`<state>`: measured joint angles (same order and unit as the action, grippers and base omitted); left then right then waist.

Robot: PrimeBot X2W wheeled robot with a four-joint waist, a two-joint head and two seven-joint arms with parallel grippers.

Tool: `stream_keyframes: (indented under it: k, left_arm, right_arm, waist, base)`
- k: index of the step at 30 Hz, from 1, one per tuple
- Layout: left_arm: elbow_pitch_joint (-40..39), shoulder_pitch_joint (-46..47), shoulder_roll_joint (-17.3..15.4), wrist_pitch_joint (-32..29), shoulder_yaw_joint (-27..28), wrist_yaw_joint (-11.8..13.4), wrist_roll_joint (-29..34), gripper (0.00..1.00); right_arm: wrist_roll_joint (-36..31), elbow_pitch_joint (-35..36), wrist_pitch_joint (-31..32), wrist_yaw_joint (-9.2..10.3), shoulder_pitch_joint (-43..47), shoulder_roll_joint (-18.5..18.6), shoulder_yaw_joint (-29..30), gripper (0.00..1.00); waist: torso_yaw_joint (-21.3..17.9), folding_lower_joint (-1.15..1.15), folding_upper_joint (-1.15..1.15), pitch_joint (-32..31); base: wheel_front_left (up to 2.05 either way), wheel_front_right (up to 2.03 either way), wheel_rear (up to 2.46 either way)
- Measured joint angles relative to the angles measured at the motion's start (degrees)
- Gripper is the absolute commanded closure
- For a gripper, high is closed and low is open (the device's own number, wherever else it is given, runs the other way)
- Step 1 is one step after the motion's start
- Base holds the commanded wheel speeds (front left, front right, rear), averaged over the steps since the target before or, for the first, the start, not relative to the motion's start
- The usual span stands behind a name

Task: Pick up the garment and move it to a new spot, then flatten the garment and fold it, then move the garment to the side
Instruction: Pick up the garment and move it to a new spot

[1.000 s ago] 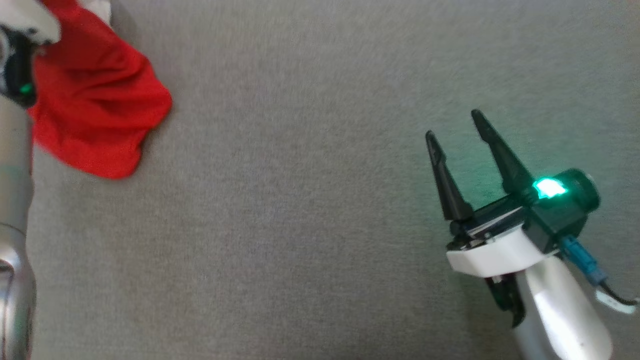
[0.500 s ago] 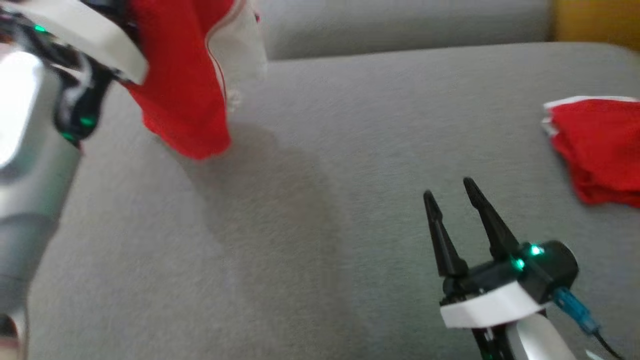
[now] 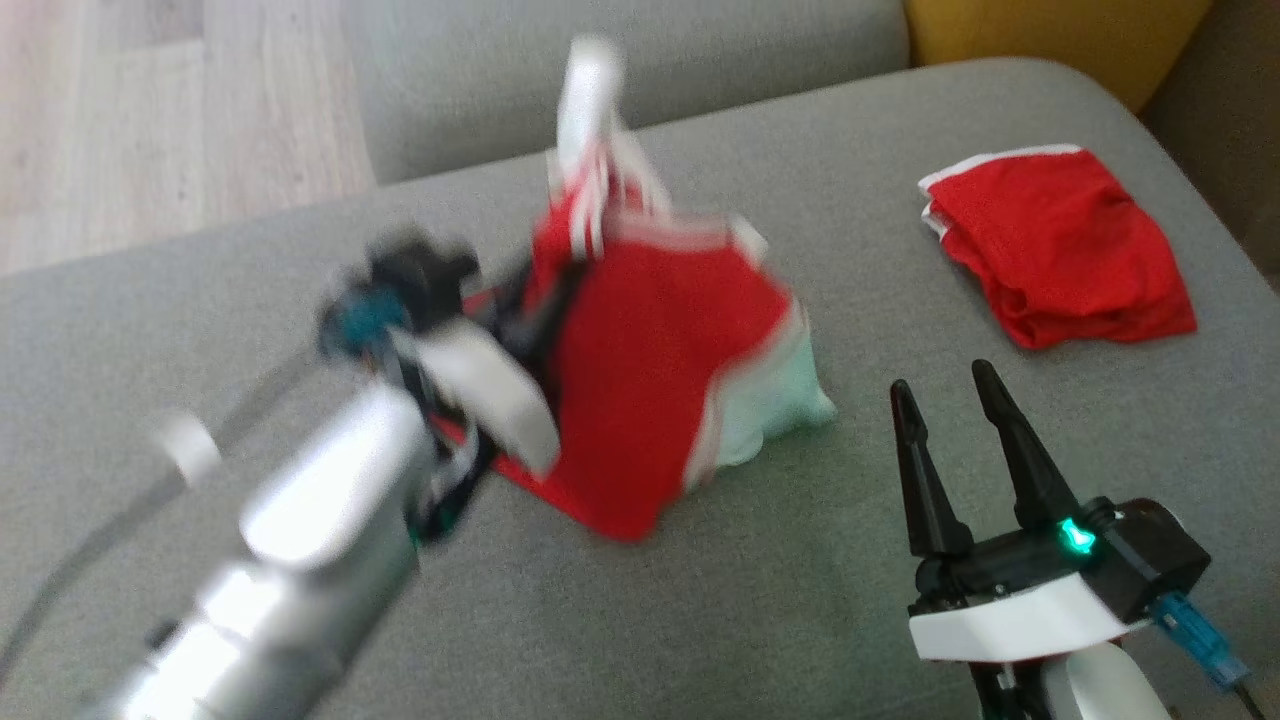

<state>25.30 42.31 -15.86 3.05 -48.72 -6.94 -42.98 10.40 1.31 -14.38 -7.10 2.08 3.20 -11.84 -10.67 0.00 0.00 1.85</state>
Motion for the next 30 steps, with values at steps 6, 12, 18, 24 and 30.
stream_keyframes:
  k: [6, 12, 18, 24, 30]
  left_arm:
    - [6.5, -8.5, 3.1, 6.6, -2.7, 2.3, 1.7, 1.0]
    - [10.9, -10.6, 6.7, 10.9, -2.9, 5.6, 5.3, 0.0]
    - [1.9, -16.3, 7.5, 11.4, 7.7, 10.4, 11.3, 0.0]
    - [-6.0, -30.1, 7.3, 11.4, 16.3, 12.5, 16.1, 0.0]
    - [-14.3, -39.9, 7.1, 11.4, 24.2, 14.3, 23.0, 0.0]
  right_arm:
    - [3.0, -2.0, 0.0, 0.0, 0.0, 0.0, 0.1, 0.0]
    - [3.1, -4.2, 0.0, 0.0, -0.1, -0.2, 0.8, 0.0]
    - [1.1, -6.9, 0.0, 0.0, -0.2, -0.6, 4.1, 0.0]
    - [1.9, -7.1, 0.0, 0.0, 2.5, -0.6, 6.4, 0.0]
    - [1.8, -6.7, 0.0, 0.0, 7.0, -0.6, 8.4, 0.0]
  waist:
    - [-0.3, 0.01, 0.0, 2.6]
    - [2.0, 0.01, 0.0, 3.9]
    - [5.1, 0.0, 0.0, 1.1]
    - [8.7, -0.01, 0.0, -2.5]
    - [12.4, -0.01, 0.0, -5.6]
  base:
    - [0.0, 0.0, 0.0]
    - [0.0, 0.0, 0.0]
    - [0.0, 0.0, 0.0]
    - [0.0, 0.0, 0.0]
    - [0.0, 0.0, 0.0]
